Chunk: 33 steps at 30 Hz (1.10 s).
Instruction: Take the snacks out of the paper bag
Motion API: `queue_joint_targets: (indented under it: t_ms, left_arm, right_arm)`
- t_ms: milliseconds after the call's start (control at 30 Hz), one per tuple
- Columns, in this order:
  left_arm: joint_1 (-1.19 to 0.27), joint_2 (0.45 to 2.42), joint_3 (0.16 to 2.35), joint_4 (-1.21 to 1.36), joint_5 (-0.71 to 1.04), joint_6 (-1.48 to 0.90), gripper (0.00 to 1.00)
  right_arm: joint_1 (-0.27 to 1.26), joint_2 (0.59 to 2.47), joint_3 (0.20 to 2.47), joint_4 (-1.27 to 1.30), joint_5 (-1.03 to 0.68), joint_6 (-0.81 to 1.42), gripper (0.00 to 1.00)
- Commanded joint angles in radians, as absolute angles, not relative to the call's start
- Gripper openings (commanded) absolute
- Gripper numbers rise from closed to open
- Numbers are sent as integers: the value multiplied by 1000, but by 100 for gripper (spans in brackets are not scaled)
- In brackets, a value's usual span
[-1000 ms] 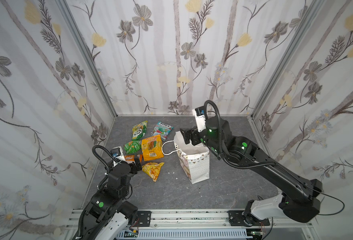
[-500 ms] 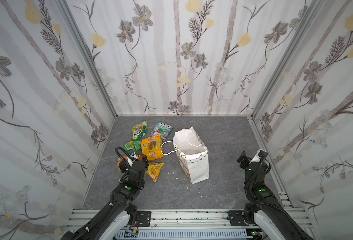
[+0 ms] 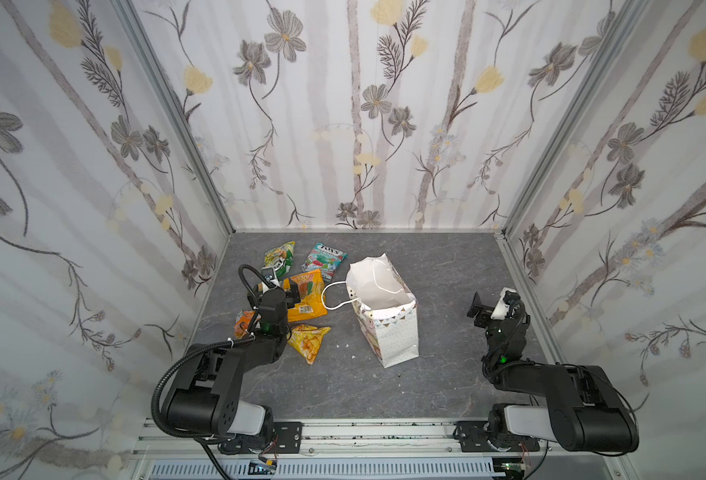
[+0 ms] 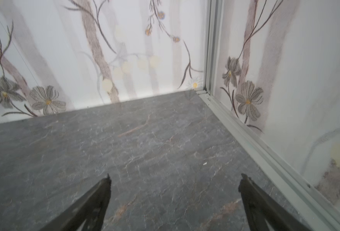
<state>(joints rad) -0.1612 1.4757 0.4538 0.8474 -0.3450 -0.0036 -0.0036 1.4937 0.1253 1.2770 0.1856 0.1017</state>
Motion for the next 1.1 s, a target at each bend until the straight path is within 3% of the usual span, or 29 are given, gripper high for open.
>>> queue_joint_targets:
  t_ms: [0,33,100,200,333,367,533,567,1067]
  left_arm:
    - [-150,1469,539,753,-168,-4,100]
    - [-153,1437,579,626,-187,-24,100]
    - [-174,1341,616,414,-281,-87,100]
    - [-186,1211,523,346,-389,-124,100]
    - [-85,1287,318,720,-249,-102,100]
    - [-59,1305,326,744,-151,-71,100]
    - [6,1592,387,965,-29,-17,100]
    - [6,1559,397,876,-18,-20,100]
    - [3,1572,392,911,-29,-15,100]
  right_arm:
    - [-6,1499,149,1392,99,64,100]
    - [-5,1479,178,1298,107,68,100]
    - [5,1500,179,1343,120,55,100]
    - [15,1500,180,1335,133,46,100]
    - [18,1506,179,1353,137,43,100]
    - [19,1508,177,1356,137,43,100]
    - [19,1506,179,1351,140,43,100]
    - [20,1508,179,1353,141,43,100]
    - [32,1516,202,1318,150,30,100]
